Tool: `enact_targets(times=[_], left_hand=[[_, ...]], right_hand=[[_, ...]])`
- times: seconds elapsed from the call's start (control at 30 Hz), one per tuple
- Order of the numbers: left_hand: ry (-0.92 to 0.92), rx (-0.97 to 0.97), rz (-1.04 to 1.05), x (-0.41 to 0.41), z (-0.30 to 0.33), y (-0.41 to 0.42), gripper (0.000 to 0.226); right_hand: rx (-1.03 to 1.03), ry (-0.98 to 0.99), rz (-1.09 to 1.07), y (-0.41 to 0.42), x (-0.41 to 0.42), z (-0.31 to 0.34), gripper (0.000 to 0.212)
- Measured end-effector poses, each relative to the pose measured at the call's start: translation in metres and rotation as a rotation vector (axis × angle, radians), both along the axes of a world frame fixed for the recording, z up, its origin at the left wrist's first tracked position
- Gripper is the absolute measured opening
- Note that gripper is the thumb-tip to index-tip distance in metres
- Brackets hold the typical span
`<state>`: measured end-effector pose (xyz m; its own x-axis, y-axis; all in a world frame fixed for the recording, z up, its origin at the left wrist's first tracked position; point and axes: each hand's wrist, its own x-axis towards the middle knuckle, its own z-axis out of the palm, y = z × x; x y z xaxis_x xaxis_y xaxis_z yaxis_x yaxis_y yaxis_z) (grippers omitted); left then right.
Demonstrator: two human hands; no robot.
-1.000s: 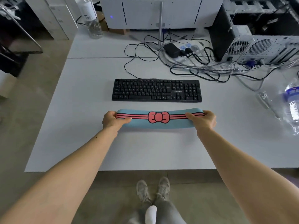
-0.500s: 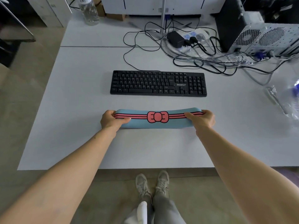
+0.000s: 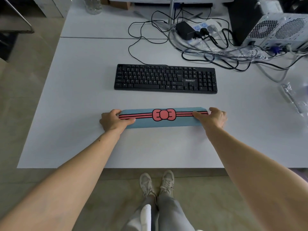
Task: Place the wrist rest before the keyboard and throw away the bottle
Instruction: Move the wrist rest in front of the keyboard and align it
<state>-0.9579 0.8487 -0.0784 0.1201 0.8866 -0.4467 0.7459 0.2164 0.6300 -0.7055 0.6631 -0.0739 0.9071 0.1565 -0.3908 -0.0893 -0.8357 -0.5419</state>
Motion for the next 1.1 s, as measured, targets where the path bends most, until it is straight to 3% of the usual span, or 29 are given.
enact_targets(times=[0.13, 0.23, 0.33, 0.47, 1.1], left_hand=[[0.015, 0.151, -0.167, -0.002, 0.004, -0.005, 0.065], [-0.016, 0.196, -0.349, -0.003, 0.007, -0.011, 0.083], [-0.015, 0.199, -0.482, -0.003, 0.005, -0.014, 0.096], [0.046, 0.19, -0.529, -0.006, 0.0, -0.01, 0.108], [0.048, 0.217, -0.522, -0.007, -0.002, -0.003, 0.099]], right_hand=[[-0.047, -0.194, 0.392, -0.011, -0.001, -0.004, 0.084], [-0.053, -0.207, 0.632, -0.017, 0.001, -0.01, 0.095], [-0.073, -0.189, 0.735, -0.019, 0.003, -0.011, 0.103], [-0.083, -0.164, 0.753, -0.019, 0.006, -0.013, 0.107], [-0.057, -0.205, 0.748, -0.02, 0.009, -0.013, 0.099]])
